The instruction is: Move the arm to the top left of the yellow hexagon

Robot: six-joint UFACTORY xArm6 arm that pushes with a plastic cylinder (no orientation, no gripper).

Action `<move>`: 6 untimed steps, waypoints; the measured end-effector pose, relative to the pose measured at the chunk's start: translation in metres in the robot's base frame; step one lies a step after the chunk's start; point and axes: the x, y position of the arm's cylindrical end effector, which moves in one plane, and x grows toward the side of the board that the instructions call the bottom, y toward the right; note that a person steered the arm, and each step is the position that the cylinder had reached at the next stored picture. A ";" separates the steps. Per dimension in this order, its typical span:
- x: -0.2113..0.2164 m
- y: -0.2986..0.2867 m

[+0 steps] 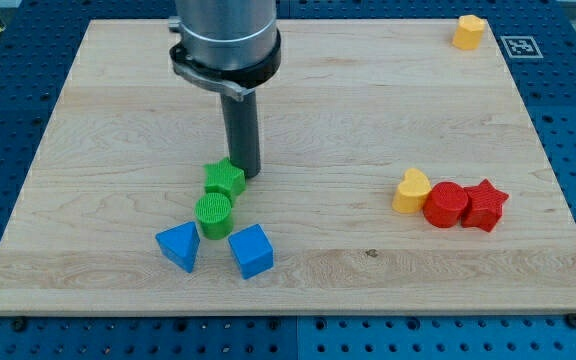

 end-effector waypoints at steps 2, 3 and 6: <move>-0.001 -0.014; -0.072 0.008; -0.281 0.191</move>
